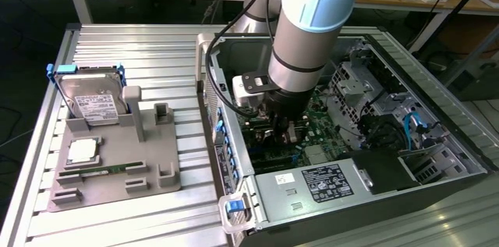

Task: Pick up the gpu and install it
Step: 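Insert the gpu into the slot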

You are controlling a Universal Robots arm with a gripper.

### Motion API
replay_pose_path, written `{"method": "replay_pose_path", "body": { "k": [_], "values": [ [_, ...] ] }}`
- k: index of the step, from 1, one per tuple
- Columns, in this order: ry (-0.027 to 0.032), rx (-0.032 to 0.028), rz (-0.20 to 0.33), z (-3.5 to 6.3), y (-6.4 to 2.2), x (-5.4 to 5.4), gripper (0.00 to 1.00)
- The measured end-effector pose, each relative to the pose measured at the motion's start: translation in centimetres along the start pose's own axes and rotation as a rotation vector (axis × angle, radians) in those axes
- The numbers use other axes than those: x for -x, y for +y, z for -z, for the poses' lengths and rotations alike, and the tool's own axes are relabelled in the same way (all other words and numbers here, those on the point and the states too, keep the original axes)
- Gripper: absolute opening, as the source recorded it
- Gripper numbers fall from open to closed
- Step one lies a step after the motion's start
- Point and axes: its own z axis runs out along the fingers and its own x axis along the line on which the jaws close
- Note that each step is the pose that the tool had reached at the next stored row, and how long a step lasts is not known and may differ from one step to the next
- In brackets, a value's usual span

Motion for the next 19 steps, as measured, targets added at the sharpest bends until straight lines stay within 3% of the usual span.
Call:
{"method": "replay_pose_path", "body": {
  "k": [19],
  "values": [
    [-0.0004,-0.0003,0.0,-0.57,0.04,-0.02,0.27]
  ]
}}
